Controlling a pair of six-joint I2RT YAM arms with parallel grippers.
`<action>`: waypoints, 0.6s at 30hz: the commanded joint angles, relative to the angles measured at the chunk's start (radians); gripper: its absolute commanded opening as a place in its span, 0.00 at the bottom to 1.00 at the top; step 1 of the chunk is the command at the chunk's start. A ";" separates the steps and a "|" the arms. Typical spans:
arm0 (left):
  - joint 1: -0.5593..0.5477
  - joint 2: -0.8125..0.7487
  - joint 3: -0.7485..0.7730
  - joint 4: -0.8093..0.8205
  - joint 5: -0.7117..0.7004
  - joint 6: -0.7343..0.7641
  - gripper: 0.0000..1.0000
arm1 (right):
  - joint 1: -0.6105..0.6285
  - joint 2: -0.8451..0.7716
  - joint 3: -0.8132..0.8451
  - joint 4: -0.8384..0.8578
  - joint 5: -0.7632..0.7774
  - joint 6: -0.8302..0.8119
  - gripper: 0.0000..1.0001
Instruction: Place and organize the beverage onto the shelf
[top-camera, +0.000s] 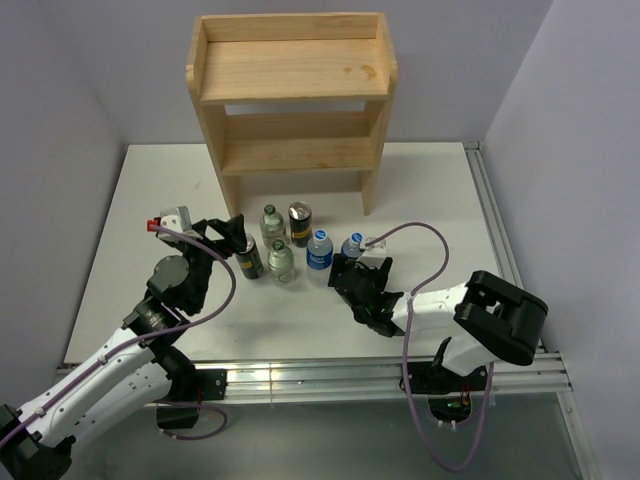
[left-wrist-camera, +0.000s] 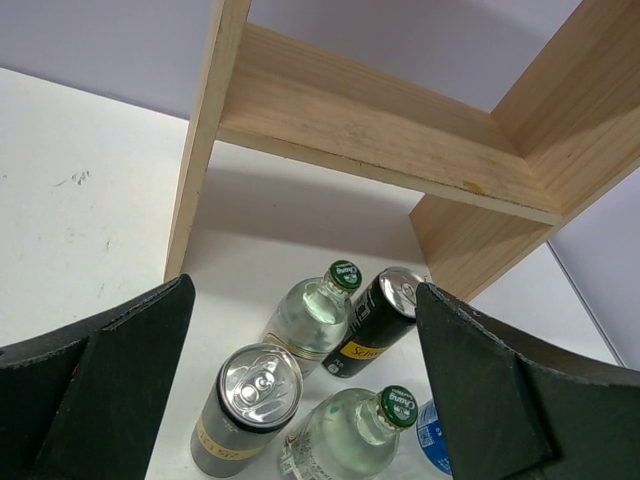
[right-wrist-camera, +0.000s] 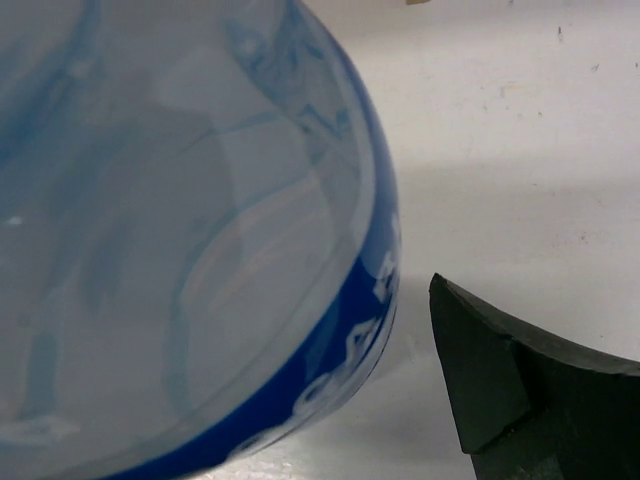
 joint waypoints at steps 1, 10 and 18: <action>-0.005 -0.003 -0.014 0.049 -0.016 0.013 0.99 | 0.011 0.046 -0.023 0.098 0.104 0.024 1.00; -0.005 0.001 -0.023 0.058 -0.022 0.019 0.99 | 0.022 0.150 -0.013 0.194 0.147 0.020 0.94; -0.005 0.007 -0.027 0.061 -0.025 0.024 0.99 | 0.023 0.200 -0.025 0.231 0.185 0.050 0.70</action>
